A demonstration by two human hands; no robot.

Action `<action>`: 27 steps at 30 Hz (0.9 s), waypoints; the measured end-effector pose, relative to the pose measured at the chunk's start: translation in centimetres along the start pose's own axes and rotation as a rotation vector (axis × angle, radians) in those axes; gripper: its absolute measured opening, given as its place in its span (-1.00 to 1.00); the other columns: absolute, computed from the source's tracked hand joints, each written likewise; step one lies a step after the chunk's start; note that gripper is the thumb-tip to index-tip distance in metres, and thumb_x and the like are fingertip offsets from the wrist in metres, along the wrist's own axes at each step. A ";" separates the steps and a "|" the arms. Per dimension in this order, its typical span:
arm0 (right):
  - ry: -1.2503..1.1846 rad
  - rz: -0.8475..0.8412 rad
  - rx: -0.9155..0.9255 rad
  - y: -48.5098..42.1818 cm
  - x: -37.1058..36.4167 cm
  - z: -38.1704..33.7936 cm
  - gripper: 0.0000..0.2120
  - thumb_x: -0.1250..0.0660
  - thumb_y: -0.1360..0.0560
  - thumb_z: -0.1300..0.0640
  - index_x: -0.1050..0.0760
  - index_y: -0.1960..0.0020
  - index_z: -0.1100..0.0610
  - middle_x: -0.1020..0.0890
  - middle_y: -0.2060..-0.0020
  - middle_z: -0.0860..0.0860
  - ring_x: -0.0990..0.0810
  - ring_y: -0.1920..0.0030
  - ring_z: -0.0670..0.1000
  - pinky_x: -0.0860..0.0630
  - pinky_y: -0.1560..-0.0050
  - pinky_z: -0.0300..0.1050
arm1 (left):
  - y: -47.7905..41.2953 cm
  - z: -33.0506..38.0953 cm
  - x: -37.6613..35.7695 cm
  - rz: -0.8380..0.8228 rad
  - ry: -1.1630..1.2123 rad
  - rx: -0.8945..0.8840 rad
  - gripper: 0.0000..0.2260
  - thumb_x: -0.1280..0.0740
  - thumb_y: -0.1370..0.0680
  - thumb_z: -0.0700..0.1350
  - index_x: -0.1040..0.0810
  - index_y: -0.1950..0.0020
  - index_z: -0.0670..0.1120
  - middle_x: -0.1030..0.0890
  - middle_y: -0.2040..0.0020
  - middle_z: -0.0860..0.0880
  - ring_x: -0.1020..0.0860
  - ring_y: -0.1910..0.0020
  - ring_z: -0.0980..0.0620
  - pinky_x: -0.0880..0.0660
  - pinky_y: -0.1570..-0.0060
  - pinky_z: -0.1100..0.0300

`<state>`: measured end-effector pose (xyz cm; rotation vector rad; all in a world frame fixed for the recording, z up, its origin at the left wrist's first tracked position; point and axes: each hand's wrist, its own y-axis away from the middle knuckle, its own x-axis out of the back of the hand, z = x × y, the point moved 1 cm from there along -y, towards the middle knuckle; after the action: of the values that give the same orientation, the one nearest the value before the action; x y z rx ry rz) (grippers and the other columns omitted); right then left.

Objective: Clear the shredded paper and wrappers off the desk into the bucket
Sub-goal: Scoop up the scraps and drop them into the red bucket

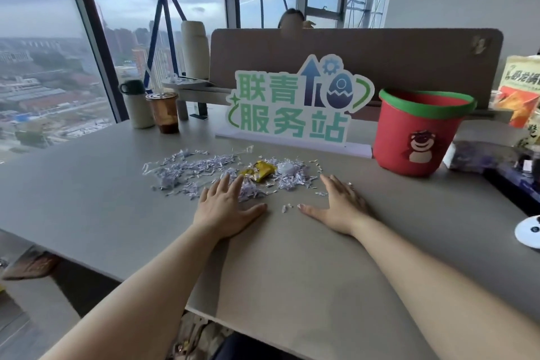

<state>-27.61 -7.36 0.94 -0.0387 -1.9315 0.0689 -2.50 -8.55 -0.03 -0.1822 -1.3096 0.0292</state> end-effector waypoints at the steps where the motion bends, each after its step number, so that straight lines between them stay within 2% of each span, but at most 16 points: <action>1: -0.004 0.001 0.020 -0.6 -0.1 -0.4 -0.04 -0.20 -0.29 -0.46 0.08 -0.50 -0.05 0.00 -0.54 -0.02 0.01 -0.53 0.05 0.02 -0.53 0.00 | -0.5 0.0 -0.1 0.007 -0.002 -0.011 -0.16 -0.03 -0.32 0.53 0.06 -0.49 0.18 0.01 -0.57 -0.03 0.00 -0.54 -0.06 0.03 -0.51 -0.06; 9: -0.027 0.024 0.121 -5.9 -1.2 -2.0 0.01 -0.24 -0.25 -0.47 0.07 -0.50 -0.03 -0.09 -0.53 -0.02 -0.10 -0.52 0.01 -0.10 -0.50 -0.05 | -4.1 0.5 -0.6 0.058 -0.015 -0.070 -0.18 -0.05 -0.34 0.50 0.00 -0.49 0.13 -0.07 -0.56 0.01 -0.05 -0.53 -0.03 0.01 -0.52 0.01; 15: -0.066 0.035 0.161 -9.1 -2.1 -2.4 -0.01 -0.21 -0.22 -0.49 0.01 -0.49 -0.06 -0.15 -0.52 -0.04 -0.15 -0.50 0.02 -0.16 -0.48 0.00 | -6.7 1.0 -1.1 0.083 -0.002 -0.119 -0.24 -0.08 -0.37 0.48 -0.08 -0.47 0.14 -0.16 -0.53 0.00 -0.12 -0.51 -0.03 -0.01 -0.50 0.03; 22: -0.010 0.029 0.196 -10.5 -2.1 -3.1 -0.26 -0.21 -0.35 -0.39 -0.11 -0.45 -0.16 -0.25 -0.48 -0.06 -0.19 -0.47 0.04 -0.16 -0.46 0.03 | -8.2 1.2 -1.3 0.016 0.022 -0.136 -0.36 -0.09 -0.43 0.41 -0.13 -0.45 0.20 -0.21 -0.51 0.04 -0.19 -0.48 -0.03 -0.09 -0.47 0.03; 27: -0.001 0.054 0.215 -10.1 -2.0 -3.0 -0.43 -0.21 -0.41 -0.33 -0.28 -0.37 -0.17 -0.38 -0.39 -0.03 -0.28 -0.40 0.08 -0.22 -0.39 -0.01 | -8.2 1.0 -1.3 0.083 0.060 -0.133 -0.46 -0.13 -0.44 0.36 -0.34 -0.35 0.16 -0.42 -0.37 0.06 -0.36 -0.36 -0.02 -0.27 -0.36 0.05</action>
<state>-24.00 -17.48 0.83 0.0529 -1.9141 0.3115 -4.42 -16.63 0.19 -0.3482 -1.2444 0.0075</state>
